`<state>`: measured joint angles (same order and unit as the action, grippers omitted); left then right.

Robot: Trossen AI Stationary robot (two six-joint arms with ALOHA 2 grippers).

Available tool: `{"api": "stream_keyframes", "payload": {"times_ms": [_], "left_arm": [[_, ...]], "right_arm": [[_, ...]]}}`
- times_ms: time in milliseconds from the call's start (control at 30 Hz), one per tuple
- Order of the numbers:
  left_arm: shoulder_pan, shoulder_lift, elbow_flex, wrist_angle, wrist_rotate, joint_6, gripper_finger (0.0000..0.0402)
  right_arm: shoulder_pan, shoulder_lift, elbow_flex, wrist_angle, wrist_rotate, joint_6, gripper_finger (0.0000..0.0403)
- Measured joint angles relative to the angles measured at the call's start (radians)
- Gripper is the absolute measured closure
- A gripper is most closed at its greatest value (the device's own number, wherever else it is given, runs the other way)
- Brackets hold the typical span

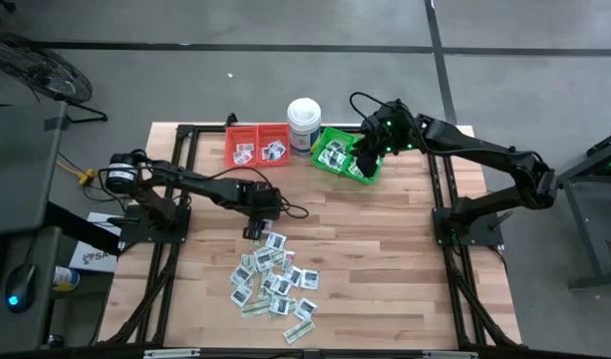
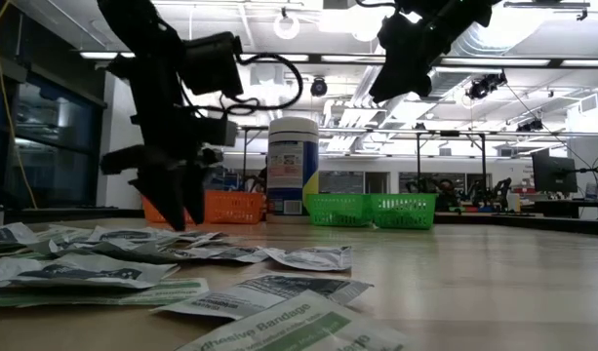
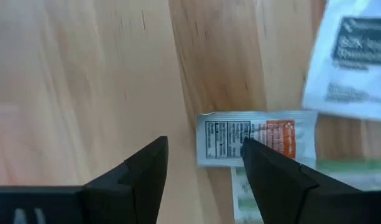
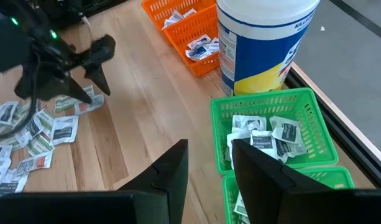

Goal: Pick & Place First Aid Supplies
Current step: Put the orange ointment pack into the left orange bin

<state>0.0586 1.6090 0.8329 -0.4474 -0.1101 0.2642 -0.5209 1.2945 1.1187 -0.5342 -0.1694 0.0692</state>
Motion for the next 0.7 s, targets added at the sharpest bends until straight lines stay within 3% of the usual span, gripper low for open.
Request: {"api": "stream_keyframes", "payload": {"times_ms": [367, 700], "left_arm": [[0.001, 0.112, 0.008, 0.045, 0.072, -0.014, 0.0203], [0.001, 0.119, 0.007, 0.036, 0.108, -0.012, 0.0303]], "right_arm": [[0.000, 0.000, 0.000, 0.000, 0.002, -0.003, 0.0284], [0.000, 0.000, 0.000, -0.001, -0.005, 0.001, 0.0284]]}}
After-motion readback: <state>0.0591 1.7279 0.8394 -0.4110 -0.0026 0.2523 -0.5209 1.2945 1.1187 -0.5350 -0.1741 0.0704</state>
